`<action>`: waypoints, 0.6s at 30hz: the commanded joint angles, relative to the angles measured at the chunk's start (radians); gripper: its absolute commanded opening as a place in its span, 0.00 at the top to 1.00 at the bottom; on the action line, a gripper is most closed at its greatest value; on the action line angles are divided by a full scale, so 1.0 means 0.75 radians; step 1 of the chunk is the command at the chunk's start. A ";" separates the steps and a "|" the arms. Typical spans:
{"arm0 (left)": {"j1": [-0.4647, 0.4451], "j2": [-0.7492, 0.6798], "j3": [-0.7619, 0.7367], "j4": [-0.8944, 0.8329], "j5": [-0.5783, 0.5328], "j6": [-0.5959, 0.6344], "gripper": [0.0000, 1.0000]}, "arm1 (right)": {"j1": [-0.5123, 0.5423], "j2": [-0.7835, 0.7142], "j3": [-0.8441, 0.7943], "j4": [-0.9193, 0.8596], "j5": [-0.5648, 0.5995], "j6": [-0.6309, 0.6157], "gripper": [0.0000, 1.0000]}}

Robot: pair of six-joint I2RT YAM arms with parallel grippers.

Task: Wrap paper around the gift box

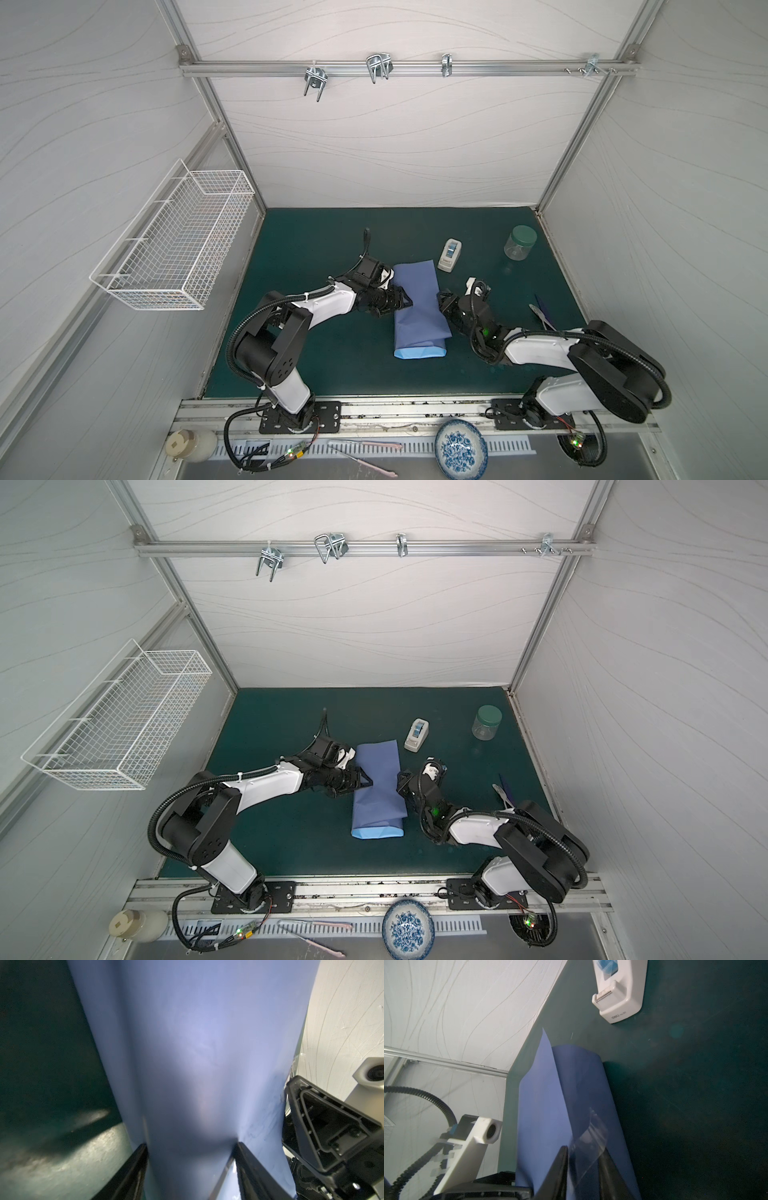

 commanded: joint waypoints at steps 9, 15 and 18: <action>-0.005 0.094 -0.042 -0.152 -0.123 0.036 0.34 | -0.129 -0.288 -0.097 -0.167 -0.028 -0.075 0.43; -0.006 0.094 -0.042 -0.155 -0.126 0.038 0.34 | -0.190 -0.523 0.026 -0.625 -0.164 -0.476 0.43; -0.006 0.095 -0.041 -0.155 -0.130 0.038 0.34 | -0.208 -0.502 0.185 -0.906 -0.299 -0.660 0.46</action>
